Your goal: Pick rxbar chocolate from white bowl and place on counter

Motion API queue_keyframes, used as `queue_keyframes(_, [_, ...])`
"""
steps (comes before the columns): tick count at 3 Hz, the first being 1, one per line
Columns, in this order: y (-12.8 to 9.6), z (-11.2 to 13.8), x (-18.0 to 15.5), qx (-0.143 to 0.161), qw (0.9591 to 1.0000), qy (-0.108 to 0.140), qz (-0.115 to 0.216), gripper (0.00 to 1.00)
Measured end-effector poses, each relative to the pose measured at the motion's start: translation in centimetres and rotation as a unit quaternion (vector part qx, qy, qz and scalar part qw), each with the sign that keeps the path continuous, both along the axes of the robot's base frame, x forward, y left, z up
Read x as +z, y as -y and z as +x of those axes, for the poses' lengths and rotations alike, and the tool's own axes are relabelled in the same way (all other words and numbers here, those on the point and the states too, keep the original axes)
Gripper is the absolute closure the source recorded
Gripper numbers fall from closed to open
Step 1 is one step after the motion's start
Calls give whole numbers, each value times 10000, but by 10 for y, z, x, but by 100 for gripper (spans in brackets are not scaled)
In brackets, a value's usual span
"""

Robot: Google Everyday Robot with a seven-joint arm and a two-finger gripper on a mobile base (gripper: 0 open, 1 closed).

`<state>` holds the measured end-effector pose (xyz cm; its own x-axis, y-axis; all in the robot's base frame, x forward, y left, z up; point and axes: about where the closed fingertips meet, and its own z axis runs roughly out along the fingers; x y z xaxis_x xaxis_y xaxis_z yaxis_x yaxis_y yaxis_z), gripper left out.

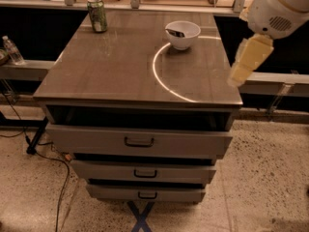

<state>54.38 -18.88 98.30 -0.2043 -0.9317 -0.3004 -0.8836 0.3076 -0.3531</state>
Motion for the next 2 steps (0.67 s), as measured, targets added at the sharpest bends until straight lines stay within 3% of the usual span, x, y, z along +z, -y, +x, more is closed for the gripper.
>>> queue_keyframes(1, [-49,91,-5,-140,9979,441,458,0])
queue_keyframes(2, [-50,94,-7,-164,9977,442,484,0])
